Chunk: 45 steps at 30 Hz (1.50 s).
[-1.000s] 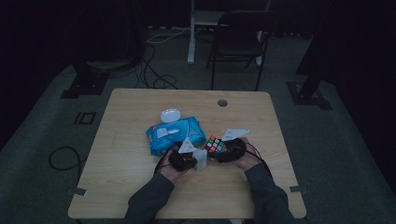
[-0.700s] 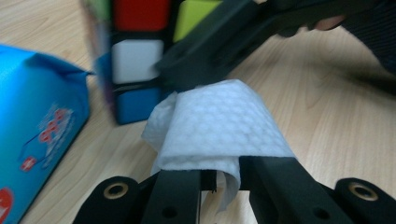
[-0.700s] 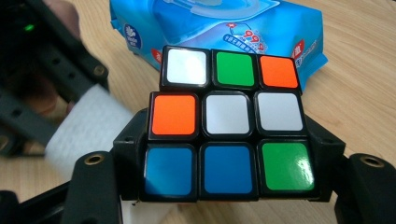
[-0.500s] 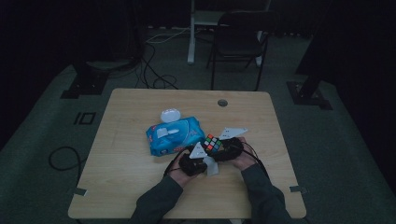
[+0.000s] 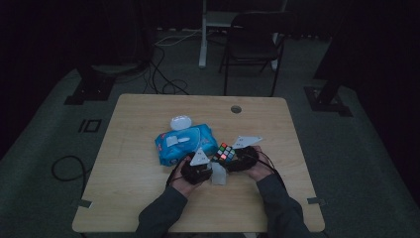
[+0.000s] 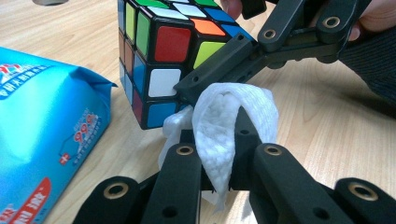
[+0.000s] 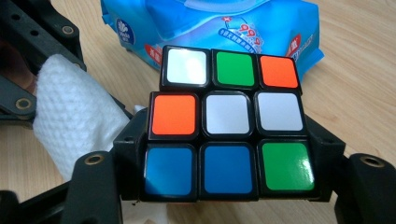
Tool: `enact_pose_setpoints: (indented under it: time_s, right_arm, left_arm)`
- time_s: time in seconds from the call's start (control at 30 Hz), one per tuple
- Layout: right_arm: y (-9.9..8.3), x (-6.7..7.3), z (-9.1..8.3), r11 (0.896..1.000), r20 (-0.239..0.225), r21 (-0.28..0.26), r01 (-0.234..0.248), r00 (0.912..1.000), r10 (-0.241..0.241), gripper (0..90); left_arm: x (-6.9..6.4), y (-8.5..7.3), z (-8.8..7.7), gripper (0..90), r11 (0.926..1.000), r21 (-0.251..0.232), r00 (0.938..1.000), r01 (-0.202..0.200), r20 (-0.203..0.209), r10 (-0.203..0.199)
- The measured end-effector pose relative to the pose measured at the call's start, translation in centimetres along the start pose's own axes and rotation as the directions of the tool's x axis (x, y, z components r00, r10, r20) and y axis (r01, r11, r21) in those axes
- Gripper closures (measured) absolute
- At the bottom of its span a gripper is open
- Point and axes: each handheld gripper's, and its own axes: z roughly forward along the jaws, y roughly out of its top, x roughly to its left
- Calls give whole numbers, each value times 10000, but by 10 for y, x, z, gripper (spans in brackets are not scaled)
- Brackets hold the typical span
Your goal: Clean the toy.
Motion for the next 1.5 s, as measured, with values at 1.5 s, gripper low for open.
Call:
enact_pose_setpoints:
  time_s: [1.5]
  right_arm:
    - [-4,13,10,9910,376,1017,867,9951,-909,346]
  left_arm:
    - [18,24,-21,854,9960,-847,9986,278,-418,-314]
